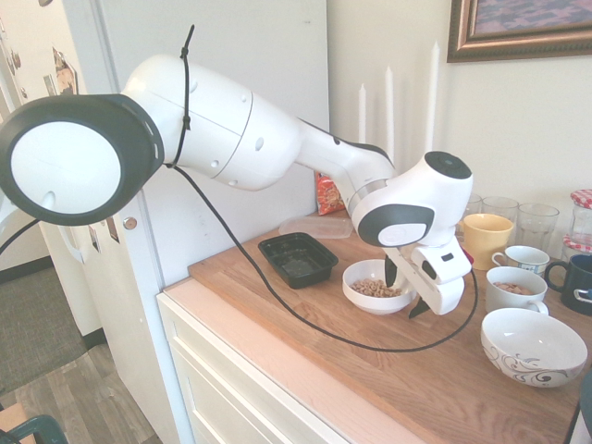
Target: Put the cereal into the box
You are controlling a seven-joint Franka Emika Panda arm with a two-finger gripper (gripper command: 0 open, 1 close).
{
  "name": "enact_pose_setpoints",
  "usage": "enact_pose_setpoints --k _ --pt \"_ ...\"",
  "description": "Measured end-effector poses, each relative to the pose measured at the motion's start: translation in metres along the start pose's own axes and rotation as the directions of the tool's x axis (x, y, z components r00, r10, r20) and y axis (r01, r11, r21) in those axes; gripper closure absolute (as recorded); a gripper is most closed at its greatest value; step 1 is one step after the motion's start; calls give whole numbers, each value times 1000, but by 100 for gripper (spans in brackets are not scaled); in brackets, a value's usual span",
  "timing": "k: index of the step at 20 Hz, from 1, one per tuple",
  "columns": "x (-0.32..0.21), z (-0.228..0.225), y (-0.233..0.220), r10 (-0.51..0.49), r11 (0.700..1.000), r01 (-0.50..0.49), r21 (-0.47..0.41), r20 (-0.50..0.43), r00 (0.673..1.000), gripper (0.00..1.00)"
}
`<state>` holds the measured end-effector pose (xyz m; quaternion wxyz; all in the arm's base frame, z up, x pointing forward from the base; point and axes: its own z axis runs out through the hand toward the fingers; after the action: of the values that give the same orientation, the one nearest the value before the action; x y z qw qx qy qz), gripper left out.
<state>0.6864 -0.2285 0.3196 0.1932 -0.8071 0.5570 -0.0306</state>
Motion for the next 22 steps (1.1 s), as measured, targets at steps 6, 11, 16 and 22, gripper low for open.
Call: enact_pose_setpoints --k 6,11,16,22 --pt "1 1 -2 3 1000 -3 6 7 1000 100" --pt "-4 6 -6 -5 1000 5 3 12 1000 100" --pt "-5 10 -5 -5 1000 5 -2 15 1000 100" --pt "-7 13 -5 -5 1000 5 -9 25 1000 100"
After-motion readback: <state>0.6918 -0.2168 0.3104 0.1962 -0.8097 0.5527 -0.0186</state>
